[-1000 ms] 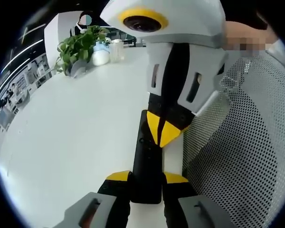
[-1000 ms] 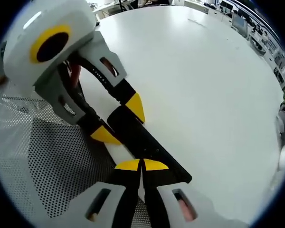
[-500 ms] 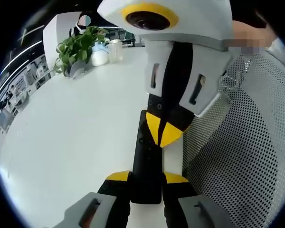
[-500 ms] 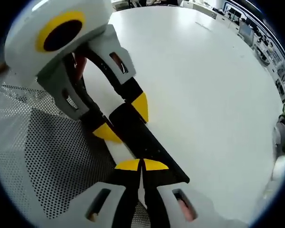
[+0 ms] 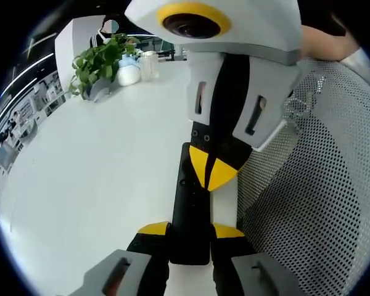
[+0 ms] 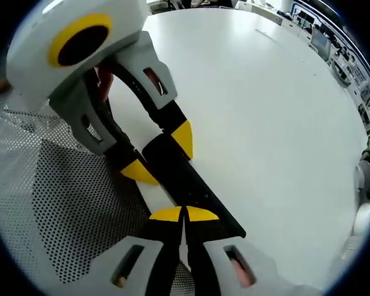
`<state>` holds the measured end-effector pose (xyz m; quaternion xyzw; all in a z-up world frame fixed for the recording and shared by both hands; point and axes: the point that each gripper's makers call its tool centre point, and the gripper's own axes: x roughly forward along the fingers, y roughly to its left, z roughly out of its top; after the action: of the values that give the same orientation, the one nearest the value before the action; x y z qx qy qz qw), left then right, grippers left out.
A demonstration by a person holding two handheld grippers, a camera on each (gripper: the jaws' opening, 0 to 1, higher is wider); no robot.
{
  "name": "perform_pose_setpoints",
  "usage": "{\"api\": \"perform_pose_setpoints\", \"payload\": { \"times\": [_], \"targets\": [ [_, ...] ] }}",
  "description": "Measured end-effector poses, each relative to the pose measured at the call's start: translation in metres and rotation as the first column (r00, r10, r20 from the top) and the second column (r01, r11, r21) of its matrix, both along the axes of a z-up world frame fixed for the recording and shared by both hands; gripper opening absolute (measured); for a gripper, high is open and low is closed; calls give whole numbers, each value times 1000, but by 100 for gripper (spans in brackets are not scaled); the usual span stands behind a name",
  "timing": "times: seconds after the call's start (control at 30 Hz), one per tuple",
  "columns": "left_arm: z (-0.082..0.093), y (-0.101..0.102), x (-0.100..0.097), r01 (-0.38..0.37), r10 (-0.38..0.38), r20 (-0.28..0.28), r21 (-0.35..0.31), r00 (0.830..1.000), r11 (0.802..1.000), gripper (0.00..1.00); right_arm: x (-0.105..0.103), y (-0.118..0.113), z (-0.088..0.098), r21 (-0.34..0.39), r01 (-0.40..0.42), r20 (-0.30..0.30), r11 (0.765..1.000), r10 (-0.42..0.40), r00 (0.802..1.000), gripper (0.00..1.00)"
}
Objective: Press the specified remote control buttons in sequence, fully releasing each button before pressing the next.
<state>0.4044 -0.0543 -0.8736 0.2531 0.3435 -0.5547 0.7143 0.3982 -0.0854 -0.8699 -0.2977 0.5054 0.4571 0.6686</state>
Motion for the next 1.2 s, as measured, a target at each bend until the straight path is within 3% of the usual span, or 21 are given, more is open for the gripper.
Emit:
{"api": "perform_pose_setpoints", "payload": {
  "times": [0.9,1.2],
  "targets": [
    [1,-1,-1,14,-14,6,1,1000,1000,25,1,0,1,2,10,-8,1000,-10,1000,0],
    [0,-4,-4,29,-29,7,-4,1000,1000,25,6,0,5,33,42,3,999,-42,999,0]
  ]
}}
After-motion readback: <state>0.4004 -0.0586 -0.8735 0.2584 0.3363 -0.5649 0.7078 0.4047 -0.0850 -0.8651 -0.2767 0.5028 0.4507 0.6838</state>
